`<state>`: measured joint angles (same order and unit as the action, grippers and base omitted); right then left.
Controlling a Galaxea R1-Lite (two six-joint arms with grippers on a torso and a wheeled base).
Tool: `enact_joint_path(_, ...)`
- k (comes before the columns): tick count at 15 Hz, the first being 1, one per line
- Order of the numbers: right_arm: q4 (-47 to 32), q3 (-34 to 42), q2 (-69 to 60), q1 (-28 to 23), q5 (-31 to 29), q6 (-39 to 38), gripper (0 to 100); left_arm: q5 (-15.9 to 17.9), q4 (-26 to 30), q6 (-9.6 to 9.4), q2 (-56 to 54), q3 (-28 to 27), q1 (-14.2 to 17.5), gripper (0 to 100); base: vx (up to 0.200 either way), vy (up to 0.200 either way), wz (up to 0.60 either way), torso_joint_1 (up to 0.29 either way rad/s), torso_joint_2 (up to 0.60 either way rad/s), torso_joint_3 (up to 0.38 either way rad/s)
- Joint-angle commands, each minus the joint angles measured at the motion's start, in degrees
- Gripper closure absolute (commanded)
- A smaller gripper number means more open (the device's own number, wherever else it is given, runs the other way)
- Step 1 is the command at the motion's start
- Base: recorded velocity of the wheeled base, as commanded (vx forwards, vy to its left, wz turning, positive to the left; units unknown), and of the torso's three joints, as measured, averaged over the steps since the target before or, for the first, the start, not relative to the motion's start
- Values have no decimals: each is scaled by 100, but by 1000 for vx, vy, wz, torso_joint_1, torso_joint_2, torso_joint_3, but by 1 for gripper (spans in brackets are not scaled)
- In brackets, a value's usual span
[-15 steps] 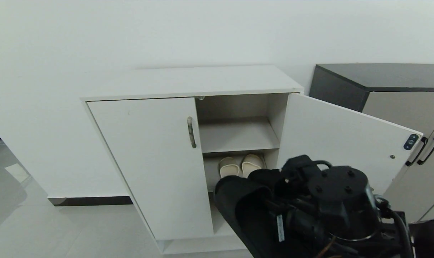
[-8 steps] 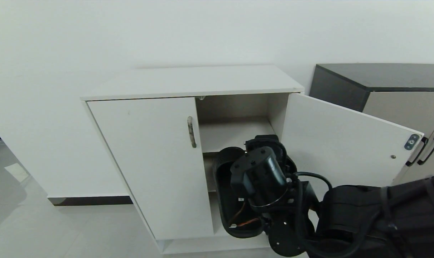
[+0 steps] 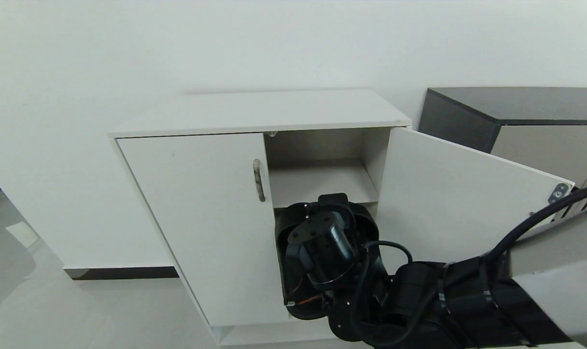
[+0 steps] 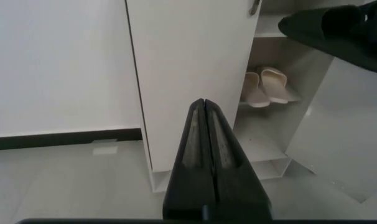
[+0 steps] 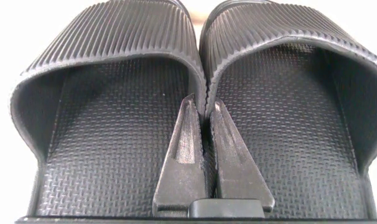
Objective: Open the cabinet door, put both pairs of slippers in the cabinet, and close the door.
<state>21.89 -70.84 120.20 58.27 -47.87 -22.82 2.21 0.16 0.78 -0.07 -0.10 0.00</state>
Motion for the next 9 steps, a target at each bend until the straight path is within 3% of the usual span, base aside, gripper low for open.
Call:
enact_joint_path(1, 17, -79, 206, -185, -3, 23, 100, -1, 2, 1, 7, 1, 0, 100, 200, 0, 0, -12, 2, 7)
enact_joint_path(9, 25, -800, 522, -299, 85, 322, 100, -1, 2, 1, 7, 1, 0, 100, 200, 0, 0, 2, 2, 1)
